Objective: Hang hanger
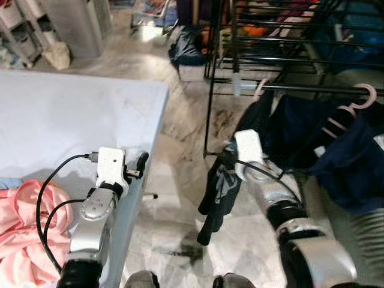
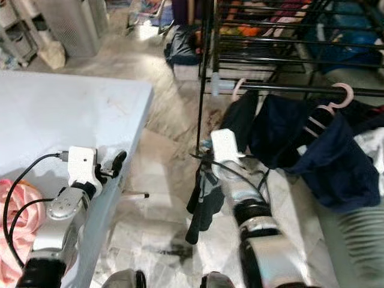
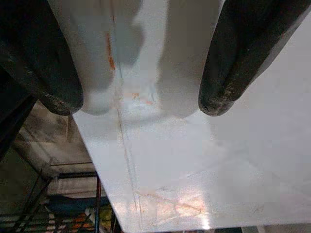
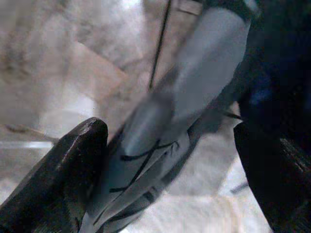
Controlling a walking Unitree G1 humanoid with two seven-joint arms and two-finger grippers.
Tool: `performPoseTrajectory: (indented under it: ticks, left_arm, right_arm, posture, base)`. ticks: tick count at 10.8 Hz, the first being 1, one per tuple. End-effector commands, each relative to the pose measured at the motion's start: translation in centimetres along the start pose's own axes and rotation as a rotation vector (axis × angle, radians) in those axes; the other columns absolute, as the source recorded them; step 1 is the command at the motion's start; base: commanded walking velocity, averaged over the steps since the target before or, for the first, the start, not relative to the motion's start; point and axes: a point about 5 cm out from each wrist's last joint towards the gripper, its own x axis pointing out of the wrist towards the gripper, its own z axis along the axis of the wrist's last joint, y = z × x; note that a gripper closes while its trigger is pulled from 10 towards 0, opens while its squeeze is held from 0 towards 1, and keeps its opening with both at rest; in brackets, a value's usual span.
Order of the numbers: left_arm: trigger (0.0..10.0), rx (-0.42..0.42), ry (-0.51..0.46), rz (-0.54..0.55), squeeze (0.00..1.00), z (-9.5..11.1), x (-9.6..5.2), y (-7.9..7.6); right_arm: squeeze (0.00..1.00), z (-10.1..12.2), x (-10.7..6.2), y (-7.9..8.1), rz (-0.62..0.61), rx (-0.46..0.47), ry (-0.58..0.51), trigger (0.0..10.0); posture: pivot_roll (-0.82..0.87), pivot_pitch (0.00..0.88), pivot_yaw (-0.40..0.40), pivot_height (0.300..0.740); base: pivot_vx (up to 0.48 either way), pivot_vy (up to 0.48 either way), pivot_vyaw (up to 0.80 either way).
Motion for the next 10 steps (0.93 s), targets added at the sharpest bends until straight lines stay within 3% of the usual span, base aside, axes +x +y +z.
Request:
performPoseTrajectory:
  ticks: [1,3,4,6,9,10]
  left_arm:
    - [10.0,0.008,0.011,0.003,0.00,0.0,-0.3,0.0]
    - [10.0,0.006,0.024,-0.009,0.00,-0.2,-0.3,-0.3]
    - [10.0,0.009,0.034,-0.016,0.00,-0.2,-0.3,-0.5]
    - [10.0,0.023,0.055,-0.022,0.00,-0.4,-0.3,-0.5]
    - [10.0,0.038,0.067,-0.021,0.00,-0.4,0.0,-0.3]
    - [10.0,0.043,0.074,-0.018,0.00,-0.5,0.0,-0.2]
  right_arm:
    - [0.00,-0.5,-0.1,-1.8,-0.070,0.022,0.006,10.0]
    - [0.00,-0.9,-0.4,-4.0,-0.126,0.021,-0.001,10.0]
    - [0.00,-0.4,-0.2,-4.1,-0.104,0.042,-0.031,10.0]
    - [0.00,1.4,0.3,-3.1,-0.023,0.008,-0.062,10.0]
    - [0.00,3.9,0.7,-2.9,0.029,-0.044,-0.085,10.0]
    - [0.00,4.8,0.8,-3.2,0.028,-0.041,-0.097,2.4]
  posture:
    - [-0.01,0.133,-0.006,0.740]
    - [-0.02,0.137,0.000,0.740]
    - [-0.02,0.137,0.003,0.740]
    - [-0.01,0.134,0.009,0.740]
    - [0.00,0.124,0.006,0.740]
    - [0.00,0.115,0.001,0.740]
  base:
    - [0.000,0.000,0.00]
    - [0.000,0.000,0.00]
    - [0.000,0.000,0.00]
    - [0.000,0.000,0.00]
    - [0.000,0.000,0.00]
    - [0.000,0.000,0.00]
